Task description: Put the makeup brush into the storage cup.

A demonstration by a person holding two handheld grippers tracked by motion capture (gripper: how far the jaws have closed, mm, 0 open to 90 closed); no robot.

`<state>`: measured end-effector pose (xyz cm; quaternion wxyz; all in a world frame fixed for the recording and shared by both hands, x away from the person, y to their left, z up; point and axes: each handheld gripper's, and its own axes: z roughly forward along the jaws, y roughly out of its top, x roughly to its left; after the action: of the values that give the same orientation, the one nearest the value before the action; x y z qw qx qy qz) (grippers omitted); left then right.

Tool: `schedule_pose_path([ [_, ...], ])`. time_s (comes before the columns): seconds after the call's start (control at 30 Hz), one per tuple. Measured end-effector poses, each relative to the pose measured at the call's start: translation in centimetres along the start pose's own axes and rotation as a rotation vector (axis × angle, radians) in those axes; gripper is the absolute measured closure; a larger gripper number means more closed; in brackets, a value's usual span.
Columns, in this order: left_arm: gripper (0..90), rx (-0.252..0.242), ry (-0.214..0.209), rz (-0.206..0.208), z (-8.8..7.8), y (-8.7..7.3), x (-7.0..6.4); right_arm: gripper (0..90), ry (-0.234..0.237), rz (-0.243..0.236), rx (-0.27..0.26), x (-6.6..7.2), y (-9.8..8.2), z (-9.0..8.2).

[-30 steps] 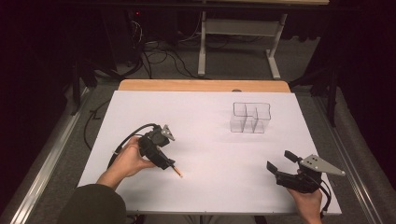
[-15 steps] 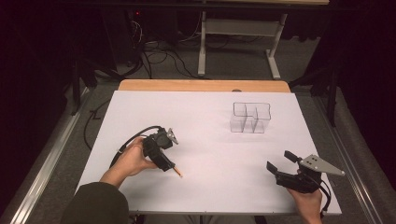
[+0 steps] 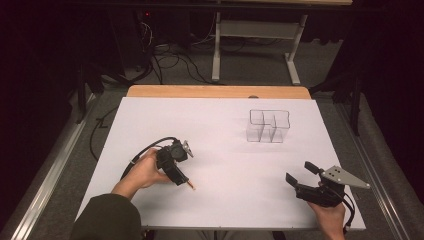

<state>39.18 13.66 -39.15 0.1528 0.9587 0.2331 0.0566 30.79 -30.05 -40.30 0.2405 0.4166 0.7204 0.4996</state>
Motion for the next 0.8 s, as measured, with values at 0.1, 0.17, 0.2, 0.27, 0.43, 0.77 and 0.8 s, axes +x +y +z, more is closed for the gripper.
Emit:
schedule_pose_path([
  [0.1, 20.7, 0.003, 0.003, 0.005, 0.3, -0.1, 0.1, 18.4, -0.001, 0.002, 0.002, 0.0, 0.0, 0.0],
  [0.17, 21.3, 0.009, -0.003, 0.008, 0.5, -0.1, 0.1, 18.4, -0.002, 0.004, -0.002, 0.0, 0.0, -0.1],
  [0.2, 21.3, 0.010, 0.000, 0.014, 0.5, 0.0, 0.1, 18.4, -0.003, 0.005, -0.004, -0.1, 0.0, -0.1],
  [0.27, 21.5, 0.012, -0.006, 0.017, 0.7, 0.0, 0.1, 18.4, -0.004, 0.007, -0.004, -0.1, 0.0, -0.1],
  [0.43, 21.7, 0.018, -0.005, 0.018, 0.9, 0.0, 0.1, 18.4, -0.002, 0.006, -0.004, -0.1, 0.0, -0.1],
  [0.77, 22.6, 0.021, -0.015, 0.021, 1.4, 0.0, 0.2, 18.4, 0.002, 0.009, -0.005, -0.1, 0.0, -0.1],
  [0.8, 22.7, 0.021, -0.016, 0.020, 1.4, 0.0, 0.2, 18.4, 0.001, 0.009, -0.005, -0.1, 0.0, -0.1],
])
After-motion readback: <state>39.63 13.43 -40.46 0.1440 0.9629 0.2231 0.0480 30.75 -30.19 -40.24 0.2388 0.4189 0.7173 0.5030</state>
